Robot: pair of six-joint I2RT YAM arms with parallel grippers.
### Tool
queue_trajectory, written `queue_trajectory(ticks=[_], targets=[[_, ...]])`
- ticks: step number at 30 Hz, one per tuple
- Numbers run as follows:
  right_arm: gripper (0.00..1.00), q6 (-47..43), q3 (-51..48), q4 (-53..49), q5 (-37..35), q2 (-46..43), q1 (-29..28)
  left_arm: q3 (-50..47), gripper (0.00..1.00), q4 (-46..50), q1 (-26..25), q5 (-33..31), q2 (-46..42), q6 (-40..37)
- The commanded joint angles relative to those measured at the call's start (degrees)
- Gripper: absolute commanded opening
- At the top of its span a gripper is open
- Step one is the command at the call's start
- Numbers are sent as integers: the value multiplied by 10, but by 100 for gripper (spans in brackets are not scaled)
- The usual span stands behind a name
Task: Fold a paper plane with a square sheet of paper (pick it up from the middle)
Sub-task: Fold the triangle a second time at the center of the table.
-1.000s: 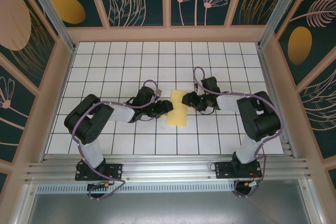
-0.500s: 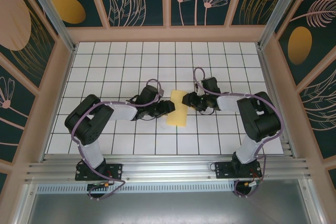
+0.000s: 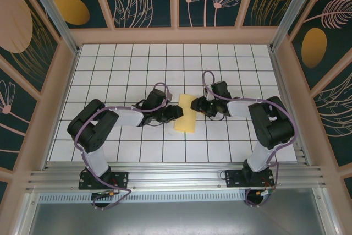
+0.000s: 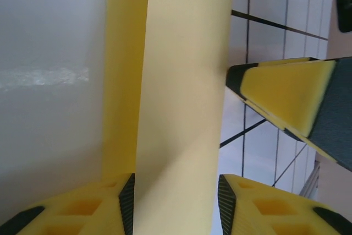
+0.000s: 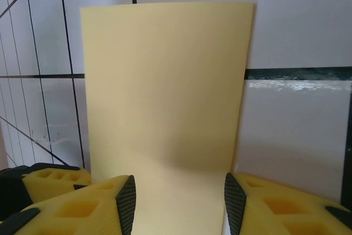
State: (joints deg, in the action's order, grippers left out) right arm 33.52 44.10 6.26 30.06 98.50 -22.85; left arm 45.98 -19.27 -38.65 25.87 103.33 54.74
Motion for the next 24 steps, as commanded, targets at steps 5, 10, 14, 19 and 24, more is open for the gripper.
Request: queue_trajectory(ticks=[5,10,14,19,24], targets=[[50,-2,-9,6,-5,-17,-4,-9,43,-49,-2,26,-9,15],[51,-3,-10,4,-10,-29,-4,-6,44,-57,-2,22,-7,22],[52,-12,-3,-17,-22,-38,-4,-4,44,-70,-3,25,-1,27],[54,-13,-23,-36,-71,-94,-4,10,42,-89,-1,44,22,34],[55,-20,-65,-63,-130,-185,-4,17,43,-96,2,47,27,36]])
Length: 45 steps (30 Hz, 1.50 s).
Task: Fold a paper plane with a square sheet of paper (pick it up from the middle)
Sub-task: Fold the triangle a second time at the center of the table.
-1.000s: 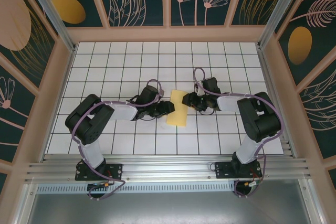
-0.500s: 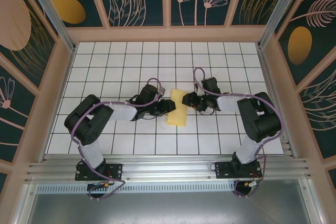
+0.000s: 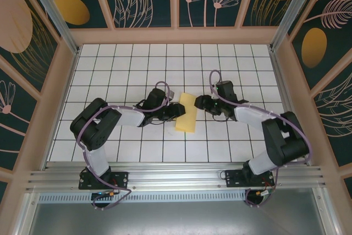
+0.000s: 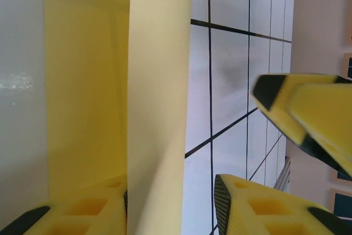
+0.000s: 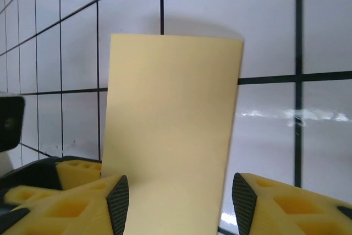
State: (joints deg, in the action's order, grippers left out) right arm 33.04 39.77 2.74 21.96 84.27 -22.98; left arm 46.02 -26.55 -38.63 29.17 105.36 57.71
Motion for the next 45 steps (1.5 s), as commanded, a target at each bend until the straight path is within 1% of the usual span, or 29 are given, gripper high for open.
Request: queue_trajectory(ticks=[1,4,9,11,14,16,17,18,20,22,25,28,29,30,34,37,39,42,45], targets=[[56,-16,-32,-34,-59,-61,-4,19,43,-22,3,15,9,7],[56,-20,-56,-45,-75,-122,-4,20,43,-26,7,17,10,8],[59,-21,-94,-53,-91,-248,-4,23,43,-33,8,22,15,8],[59,-17,-105,-53,-95,-278,-3,22,43,-40,8,20,18,10],[57,4,-120,-59,-114,-297,0,19,43,-42,8,5,13,12],[56,-38,-116,-59,-59,-288,10,16,44,-43,8,-4,9,12],[56,-45,-112,-64,-40,-281,11,20,44,-31,8,-14,8,12],[56,-47,-109,-68,-28,-273,10,19,43,-31,8,-18,6,14],[53,-52,-102,-75,-20,-266,4,0,44,-66,8,-16,-4,25],[53,-65,-107,-68,-32,-272,-20,-8,45,-75,8,-27,-8,30],[54,-89,-111,-70,-83,-284,-71,3,45,-70,8,-25,6,28],[55,-109,-109,-90,-148,-293,-110,-26,44,-148,8,-19,8,64],[55,-118,-112,-92,-165,-299,-119,-33,44,-164,8,-22,7,74],[55,-128,-117,-89,-178,-308,-128,-32,44,-161,7,-25,7,74],[57,-159,-143,-63,-202,-341,-162,-37,44,-157,8,-24,1,63],[59,-181,-157,-44,-220,-347,-190,-39,45,-148,8,-29,-1,57],[59,-192,-162,-32,-226,-340,-210,-31,45,-141,8,-26,7,54],[59,-208,-163,-16,-226,-325,-239,-27,45,-171,7,-10,24,67],[59,-219,-135,-39,-262,-301,-272,-24,46,-179,8,-8,28,72]])
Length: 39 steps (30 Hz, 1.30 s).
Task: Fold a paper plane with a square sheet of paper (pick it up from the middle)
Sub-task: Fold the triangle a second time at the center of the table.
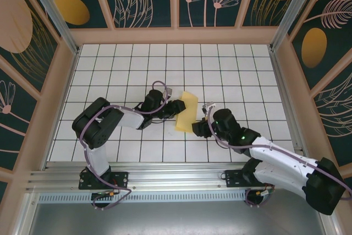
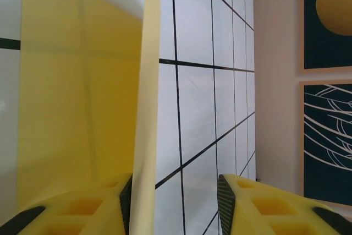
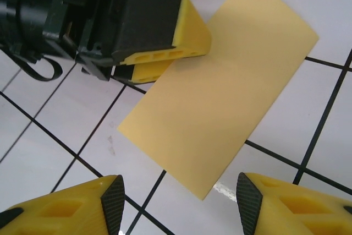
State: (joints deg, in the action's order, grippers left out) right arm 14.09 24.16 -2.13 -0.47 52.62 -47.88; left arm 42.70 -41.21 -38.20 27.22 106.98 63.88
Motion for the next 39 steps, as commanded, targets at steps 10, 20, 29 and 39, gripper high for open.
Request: queue_trajectory(ticks=[10,20,29,39], targets=[[63,-108,33,82,-191,123,-177,25,46,-18,4,8,20,10],[69,-142,62,181,-293,262,-204,26,47,-17,3,11,20,7],[70,-156,86,241,-347,365,-212,22,47,-11,3,8,12,3],[46,-176,60,321,-398,388,-221,19,47,-3,3,4,12,0]])
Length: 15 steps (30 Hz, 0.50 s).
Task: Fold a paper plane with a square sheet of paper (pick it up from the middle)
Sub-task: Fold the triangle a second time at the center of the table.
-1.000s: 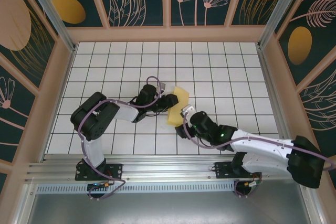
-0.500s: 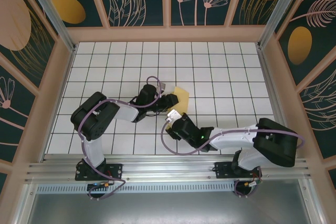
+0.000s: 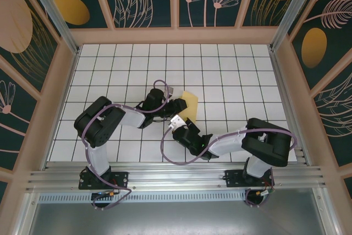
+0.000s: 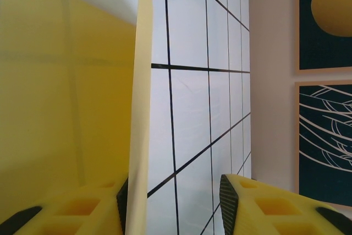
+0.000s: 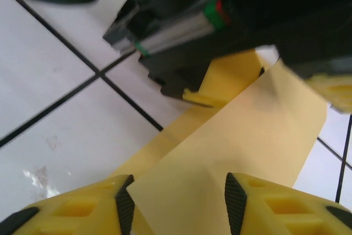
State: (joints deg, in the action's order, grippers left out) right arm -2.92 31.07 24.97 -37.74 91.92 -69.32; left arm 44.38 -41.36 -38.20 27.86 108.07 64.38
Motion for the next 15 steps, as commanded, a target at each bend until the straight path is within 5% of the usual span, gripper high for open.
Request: queue_trajectory(ticks=[1,15], targets=[[42,-8,-11,55,-23,-7,-7,2,47,0,3,-4,1,-5],[4,31,-22,10,1,-31,13,1,48,22,3,-24,-9,-8]])
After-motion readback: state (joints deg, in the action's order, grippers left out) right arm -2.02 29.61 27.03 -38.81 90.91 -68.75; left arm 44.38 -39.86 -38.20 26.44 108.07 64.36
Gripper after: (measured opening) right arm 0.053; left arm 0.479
